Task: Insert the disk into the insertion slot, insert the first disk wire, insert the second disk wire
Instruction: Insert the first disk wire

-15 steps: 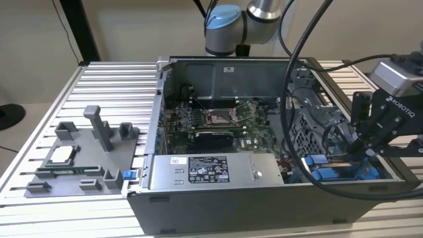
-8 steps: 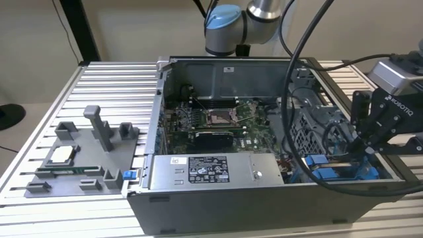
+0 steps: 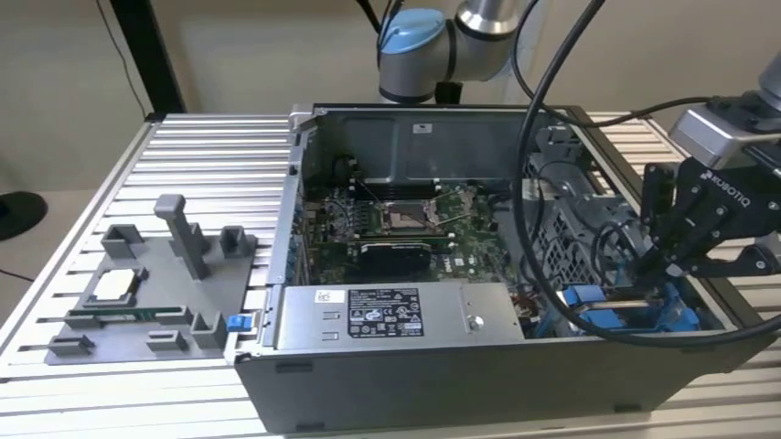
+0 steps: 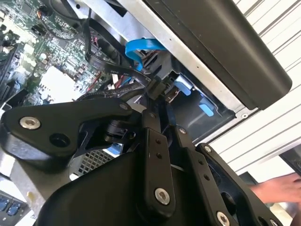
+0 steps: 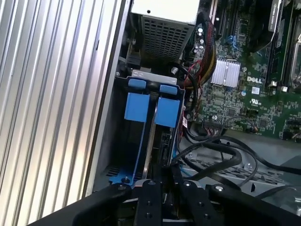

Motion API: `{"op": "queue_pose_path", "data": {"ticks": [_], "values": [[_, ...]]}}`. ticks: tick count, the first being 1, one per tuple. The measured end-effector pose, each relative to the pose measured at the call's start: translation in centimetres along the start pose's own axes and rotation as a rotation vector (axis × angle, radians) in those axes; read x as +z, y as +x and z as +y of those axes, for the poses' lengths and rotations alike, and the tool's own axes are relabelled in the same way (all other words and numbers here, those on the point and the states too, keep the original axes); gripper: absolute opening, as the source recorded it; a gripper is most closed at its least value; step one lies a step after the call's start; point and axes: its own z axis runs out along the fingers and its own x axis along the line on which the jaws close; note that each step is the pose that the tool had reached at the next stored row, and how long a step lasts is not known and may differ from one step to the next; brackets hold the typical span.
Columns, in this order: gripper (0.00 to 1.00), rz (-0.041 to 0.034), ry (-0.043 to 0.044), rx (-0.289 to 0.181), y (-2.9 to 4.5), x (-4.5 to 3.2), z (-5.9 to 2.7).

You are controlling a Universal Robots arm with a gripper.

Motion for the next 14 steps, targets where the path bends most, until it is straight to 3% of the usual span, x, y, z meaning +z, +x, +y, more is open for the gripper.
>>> {"op": "queue_pose_path", "data": {"ticks": [10,14], "values": [[0.0,-0.0104,0.0021,0.086,0.0,0.23,0.02],[0.0,-0.0124,0.0025,0.1,0.02,0.27,0.25]]}}
